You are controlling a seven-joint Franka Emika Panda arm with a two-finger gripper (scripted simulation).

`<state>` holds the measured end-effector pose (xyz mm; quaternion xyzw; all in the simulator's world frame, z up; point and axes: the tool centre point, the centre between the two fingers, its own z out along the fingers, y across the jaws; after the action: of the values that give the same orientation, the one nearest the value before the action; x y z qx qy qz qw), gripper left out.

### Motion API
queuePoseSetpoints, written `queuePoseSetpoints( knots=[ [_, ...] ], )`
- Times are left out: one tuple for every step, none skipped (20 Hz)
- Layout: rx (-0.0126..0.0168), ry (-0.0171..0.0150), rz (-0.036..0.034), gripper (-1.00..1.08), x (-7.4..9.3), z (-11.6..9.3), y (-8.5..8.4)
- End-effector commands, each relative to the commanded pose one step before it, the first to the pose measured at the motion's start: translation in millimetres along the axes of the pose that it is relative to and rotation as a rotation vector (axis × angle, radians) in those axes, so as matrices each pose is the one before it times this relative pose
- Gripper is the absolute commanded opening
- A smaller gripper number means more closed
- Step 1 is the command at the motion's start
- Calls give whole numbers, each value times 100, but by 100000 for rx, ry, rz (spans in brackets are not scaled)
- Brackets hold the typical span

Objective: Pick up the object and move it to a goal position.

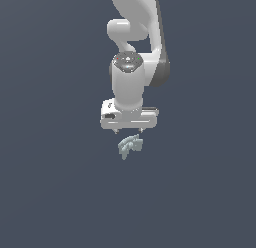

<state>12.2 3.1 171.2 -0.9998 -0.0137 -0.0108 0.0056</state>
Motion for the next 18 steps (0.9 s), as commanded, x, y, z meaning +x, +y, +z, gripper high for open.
queuePoseSetpoints(
  knots=[
    [0, 0, 0, 108, 0, 0, 1],
    [-6, -74, -116, 108, -23, 5, -39],
    [-14, -235, -361, 108, -63, 28, -126],
    [-23, -377, -582, 108, -105, 40, -198],
    [-33, -509, -795, 108, -141, 54, -267],
    [-30, -434, -691, 108, -121, 44, -227],
    [-21, -278, -457, 108, -76, 29, -146],
    [-10, -117, -208, 108, -32, 11, -61],
    [2, 39, 57, 108, 10, -5, 21],
    [15, 84, 234, 108, 24, -4, 45],
    [24, 10, 292, 108, 8, 16, 0],
    [37, 16, 451, 108, 12, 23, 8],
    [50, 35, 615, 108, 19, 29, 15],
    [63, 52, 780, 108, 26, 35, 24],
    [74, 64, 926, 108, 32, 41, 28],
    [85, 72, 1060, 108, 37, 47, 31],
    [96, 78, 1206, 108, 41, 54, 36],
    [106, 84, 1337, 108, 46, 60, 38]
  ],
)
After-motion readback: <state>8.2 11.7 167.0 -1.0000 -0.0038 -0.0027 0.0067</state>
